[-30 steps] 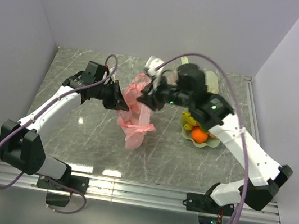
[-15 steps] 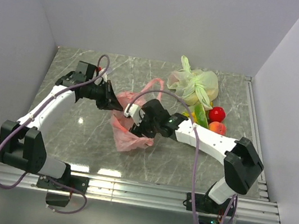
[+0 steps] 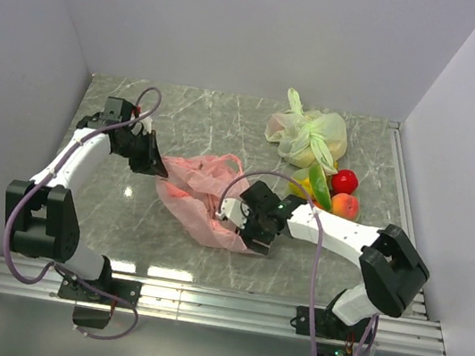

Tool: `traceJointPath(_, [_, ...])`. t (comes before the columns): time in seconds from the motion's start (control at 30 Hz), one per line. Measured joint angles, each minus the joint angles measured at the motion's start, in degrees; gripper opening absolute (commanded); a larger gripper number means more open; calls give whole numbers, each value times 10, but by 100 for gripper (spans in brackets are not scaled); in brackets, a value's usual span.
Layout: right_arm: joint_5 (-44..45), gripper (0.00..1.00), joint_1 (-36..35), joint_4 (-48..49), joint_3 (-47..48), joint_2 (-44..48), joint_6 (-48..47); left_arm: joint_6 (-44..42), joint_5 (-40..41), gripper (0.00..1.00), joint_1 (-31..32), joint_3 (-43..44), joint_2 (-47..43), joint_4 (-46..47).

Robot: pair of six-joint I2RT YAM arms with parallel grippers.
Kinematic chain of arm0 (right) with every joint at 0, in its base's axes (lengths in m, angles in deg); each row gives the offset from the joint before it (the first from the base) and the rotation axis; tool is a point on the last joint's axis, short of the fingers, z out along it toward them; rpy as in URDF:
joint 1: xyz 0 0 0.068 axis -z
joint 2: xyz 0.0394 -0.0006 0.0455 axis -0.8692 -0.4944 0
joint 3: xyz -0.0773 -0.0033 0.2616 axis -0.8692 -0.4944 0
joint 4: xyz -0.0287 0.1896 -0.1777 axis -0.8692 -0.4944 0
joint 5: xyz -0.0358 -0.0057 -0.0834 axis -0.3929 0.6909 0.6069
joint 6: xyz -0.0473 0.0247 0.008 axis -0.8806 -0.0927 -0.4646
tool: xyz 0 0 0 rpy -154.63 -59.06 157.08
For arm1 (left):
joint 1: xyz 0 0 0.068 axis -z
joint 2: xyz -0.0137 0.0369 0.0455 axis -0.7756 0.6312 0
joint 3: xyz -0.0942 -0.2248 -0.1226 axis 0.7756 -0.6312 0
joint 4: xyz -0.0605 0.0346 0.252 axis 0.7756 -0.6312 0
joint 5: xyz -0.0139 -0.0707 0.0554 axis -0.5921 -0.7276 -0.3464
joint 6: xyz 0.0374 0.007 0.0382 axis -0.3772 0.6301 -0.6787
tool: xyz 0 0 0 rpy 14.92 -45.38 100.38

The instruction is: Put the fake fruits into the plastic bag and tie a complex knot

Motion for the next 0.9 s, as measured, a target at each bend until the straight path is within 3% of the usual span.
traceJointPath(0.13, [-4, 77, 7, -42, 26, 26, -2, -56, -11, 1, 17, 5, 1, -1])
traceJointPath(0.33, [-27, 75, 6, -67, 193, 35, 28, -110, -35, 0, 99, 32, 8, 2])
traceJointPath(0.43, [-39, 75, 5, -62, 242, 57, 40, -117, -43, 0, 109, 35, 10, 2])
traceJointPath(0.67, [-4, 78, 3, -19, 230, 93, 76, -129, -70, 2, 105, 35, 21, 1])
traceJointPath(0.9, [12, 80, 3, 37, 215, 27, 97, -141, -113, 7, 105, 35, 43, -2])
